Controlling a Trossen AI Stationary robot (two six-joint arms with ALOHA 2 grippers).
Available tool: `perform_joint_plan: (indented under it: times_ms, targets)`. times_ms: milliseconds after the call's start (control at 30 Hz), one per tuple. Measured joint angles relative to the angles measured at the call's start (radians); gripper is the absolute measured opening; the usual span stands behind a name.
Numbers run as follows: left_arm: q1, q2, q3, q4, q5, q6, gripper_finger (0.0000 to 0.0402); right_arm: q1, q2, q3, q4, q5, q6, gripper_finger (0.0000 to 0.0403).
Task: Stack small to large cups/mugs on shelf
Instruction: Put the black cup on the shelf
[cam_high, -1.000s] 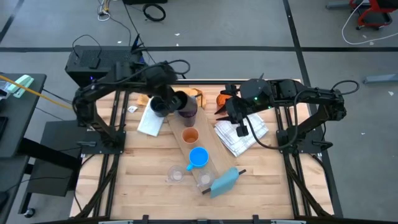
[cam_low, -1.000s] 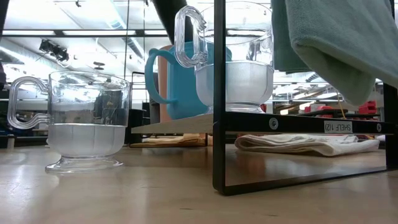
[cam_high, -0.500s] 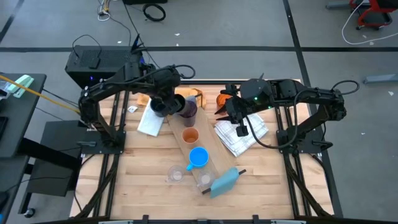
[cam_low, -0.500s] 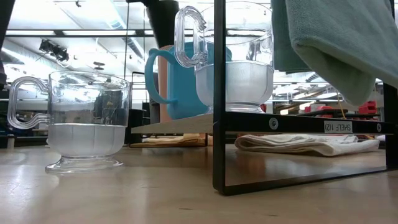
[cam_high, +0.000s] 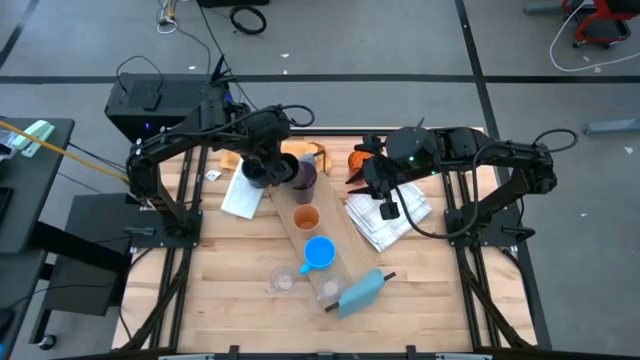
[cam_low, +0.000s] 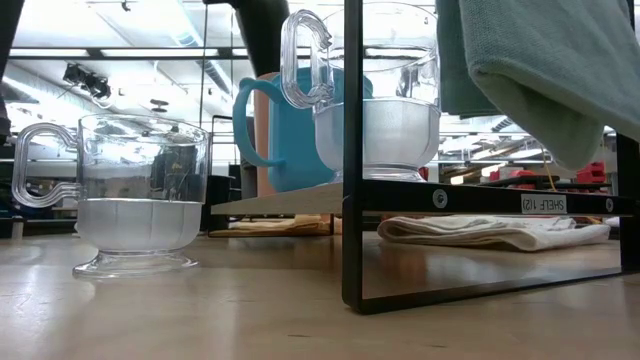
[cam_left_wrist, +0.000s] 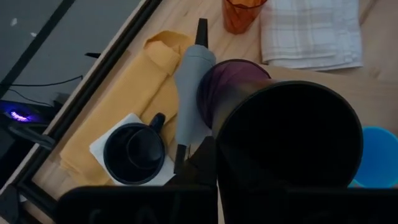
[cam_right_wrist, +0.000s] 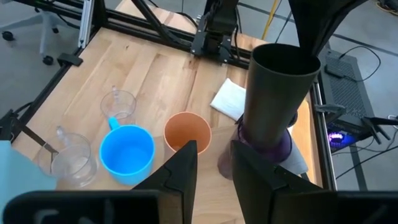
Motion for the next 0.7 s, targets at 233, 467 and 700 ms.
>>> perform_joint_plan:
  times_ms: [233,467,700]
  targets:
    - [0.0,0.0,0.0,0.0,0.011,-0.017,0.0003,0.0,0.0,0.0,-0.006,0.0,0.003,0.0103]
    - [0.0,0.0,0.0,0.0,0.015,-0.018,0.0003,0.0,0.0,0.0,-0.009,0.0,0.006,0.0103]
    - [-0.002,-0.005,0.0,0.0,-0.009,-0.017,0.0003,0.0,0.0,0.0,-0.013,0.0,0.006,0.0103]
